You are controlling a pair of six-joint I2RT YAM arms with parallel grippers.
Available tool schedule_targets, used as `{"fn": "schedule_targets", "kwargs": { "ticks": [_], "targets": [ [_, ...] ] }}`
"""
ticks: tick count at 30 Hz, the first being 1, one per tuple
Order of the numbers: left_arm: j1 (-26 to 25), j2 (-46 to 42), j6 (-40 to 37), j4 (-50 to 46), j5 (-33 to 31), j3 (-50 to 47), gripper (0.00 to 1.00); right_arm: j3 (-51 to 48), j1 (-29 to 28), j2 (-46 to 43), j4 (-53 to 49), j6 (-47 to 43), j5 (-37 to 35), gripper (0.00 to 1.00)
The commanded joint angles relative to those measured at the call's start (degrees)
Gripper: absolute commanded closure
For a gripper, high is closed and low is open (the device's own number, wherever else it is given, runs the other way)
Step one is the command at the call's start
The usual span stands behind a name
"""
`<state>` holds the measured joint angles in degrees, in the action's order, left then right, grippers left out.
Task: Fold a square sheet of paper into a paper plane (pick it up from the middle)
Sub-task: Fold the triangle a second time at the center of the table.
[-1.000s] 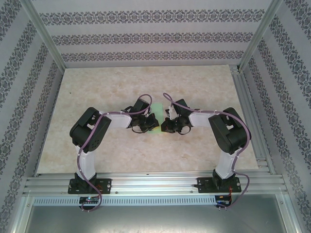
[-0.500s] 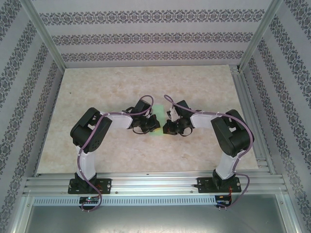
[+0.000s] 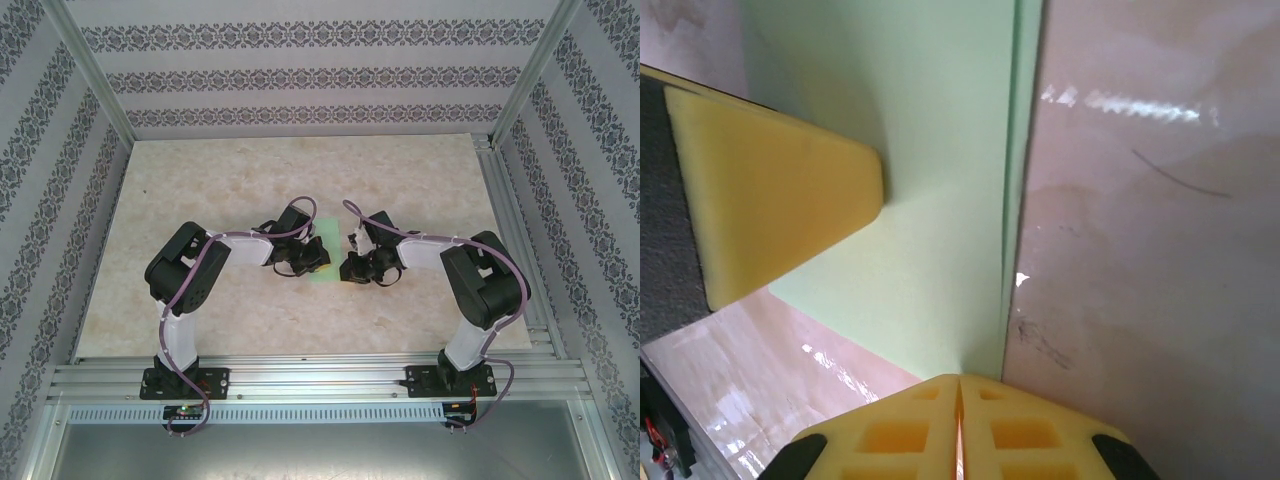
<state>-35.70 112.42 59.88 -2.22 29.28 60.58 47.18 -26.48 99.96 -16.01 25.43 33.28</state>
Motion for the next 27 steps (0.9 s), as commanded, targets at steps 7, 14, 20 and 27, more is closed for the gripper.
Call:
{"fn": "schedule_targets", "kwargs": {
  "ticks": [7, 14, 20, 27],
  "targets": [
    [0.0, 1.5, -1.6, -1.8, -1.9, 0.3, 1.0, -1.2, 2.1, -0.6, -7.8, -1.2, -2.3, 0.9],
    [-0.1, 0.5, -2.2, -0.9, -0.3, 1.8, 0.99, -1.2, 2.8, -10.7, -9.0, -1.6, -2.1, 0.87],
    [-0.1, -0.9, -4.3, -3.1, 1.1, 6.3, 0.94, -0.2, 3.5, -15.5, -7.2, -0.1, -4.0, 0.85],
    [0.7, -2.1, -6.3, -6.6, -1.1, 8.4, 0.93, 2.0, 0.9, -8.7, 0.5, 4.5, -1.4, 0.86]
  ]
}}
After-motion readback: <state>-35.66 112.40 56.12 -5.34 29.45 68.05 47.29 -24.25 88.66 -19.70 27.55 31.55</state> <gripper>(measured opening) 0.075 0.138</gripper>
